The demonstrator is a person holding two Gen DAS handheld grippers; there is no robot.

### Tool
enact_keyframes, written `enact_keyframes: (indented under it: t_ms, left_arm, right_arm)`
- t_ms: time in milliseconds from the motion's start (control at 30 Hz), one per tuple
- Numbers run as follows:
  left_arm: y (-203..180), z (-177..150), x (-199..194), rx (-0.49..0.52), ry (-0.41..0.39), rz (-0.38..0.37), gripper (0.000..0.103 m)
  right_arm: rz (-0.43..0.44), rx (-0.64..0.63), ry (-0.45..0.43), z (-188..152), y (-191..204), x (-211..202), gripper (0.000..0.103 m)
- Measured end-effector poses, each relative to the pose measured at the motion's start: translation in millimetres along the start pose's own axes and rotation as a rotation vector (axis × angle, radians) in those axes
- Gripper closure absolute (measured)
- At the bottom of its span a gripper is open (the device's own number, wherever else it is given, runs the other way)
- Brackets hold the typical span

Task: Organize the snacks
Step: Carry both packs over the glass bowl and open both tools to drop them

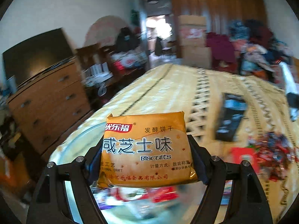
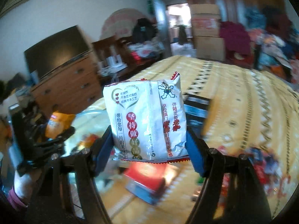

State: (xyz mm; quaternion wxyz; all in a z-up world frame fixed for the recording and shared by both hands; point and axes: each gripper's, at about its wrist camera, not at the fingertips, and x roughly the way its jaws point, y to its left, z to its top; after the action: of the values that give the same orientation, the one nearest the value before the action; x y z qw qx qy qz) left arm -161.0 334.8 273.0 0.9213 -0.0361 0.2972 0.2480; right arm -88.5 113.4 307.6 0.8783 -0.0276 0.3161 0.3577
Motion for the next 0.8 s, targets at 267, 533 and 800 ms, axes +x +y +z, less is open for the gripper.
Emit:
enact_keyframes:
  t_ms: [267,533,800]
  left_arm:
    - [60.1,-27.0,35.5,-0.096,0.093,0.085,0.023]
    - [66.0,-33.8,58.4,-0.117,0.129,0.058,0.023]
    - [70.8,-35.1,63.4,-0.133,0.142,0.031,0.022]
  right_arm:
    - [0.108,-0.111,0.113,-1.4,82.5,66.1,0.030]
    - [0.114,-0.142,0.182,-4.6,114.2,100.0,0.029]
    - [0.110,-0.144,0.211,-9.2,124.4,115.5,0.029]
